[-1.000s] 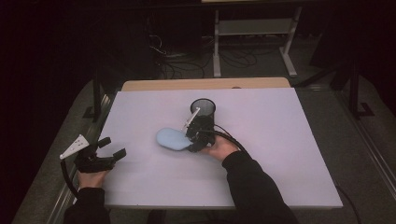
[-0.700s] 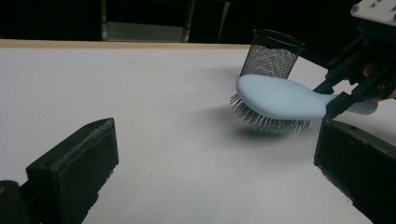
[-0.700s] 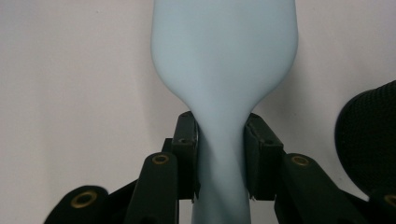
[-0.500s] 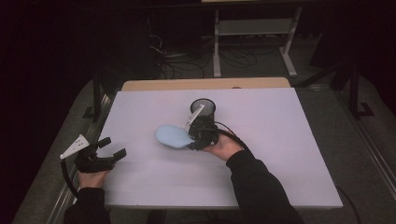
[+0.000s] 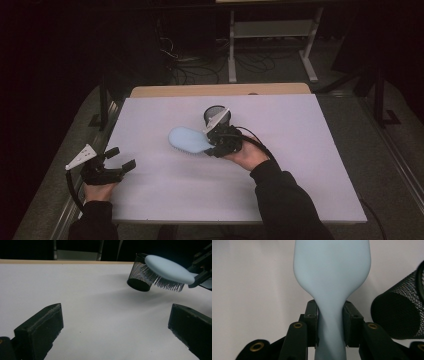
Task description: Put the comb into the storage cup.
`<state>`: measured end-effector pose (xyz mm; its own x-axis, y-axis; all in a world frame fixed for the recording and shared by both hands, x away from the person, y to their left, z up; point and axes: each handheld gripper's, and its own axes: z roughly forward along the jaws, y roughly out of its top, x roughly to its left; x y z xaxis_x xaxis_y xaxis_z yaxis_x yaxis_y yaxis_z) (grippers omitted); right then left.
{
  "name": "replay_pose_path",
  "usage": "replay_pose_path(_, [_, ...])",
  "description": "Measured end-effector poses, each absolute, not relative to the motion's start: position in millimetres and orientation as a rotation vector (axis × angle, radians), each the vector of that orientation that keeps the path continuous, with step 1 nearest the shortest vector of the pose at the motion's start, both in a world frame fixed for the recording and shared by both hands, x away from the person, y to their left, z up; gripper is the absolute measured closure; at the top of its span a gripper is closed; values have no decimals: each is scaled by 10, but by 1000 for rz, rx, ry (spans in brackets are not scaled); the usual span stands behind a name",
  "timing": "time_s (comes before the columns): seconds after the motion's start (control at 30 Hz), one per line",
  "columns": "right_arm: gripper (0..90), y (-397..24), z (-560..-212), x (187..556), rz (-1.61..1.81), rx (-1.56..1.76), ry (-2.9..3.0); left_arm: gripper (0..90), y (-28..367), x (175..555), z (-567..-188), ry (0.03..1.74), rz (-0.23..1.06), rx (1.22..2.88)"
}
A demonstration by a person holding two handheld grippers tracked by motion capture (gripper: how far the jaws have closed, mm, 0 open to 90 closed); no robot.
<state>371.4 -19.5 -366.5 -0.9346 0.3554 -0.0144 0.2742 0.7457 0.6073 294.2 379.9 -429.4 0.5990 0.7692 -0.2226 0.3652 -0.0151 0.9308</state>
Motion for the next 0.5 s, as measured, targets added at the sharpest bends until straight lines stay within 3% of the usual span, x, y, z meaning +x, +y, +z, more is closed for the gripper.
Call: replay_pose_path(0.5, [681, -442, -3506, 3658, 1031, 510, 2769, 0, 3721, 2932, -4209, 996, 422, 1607])
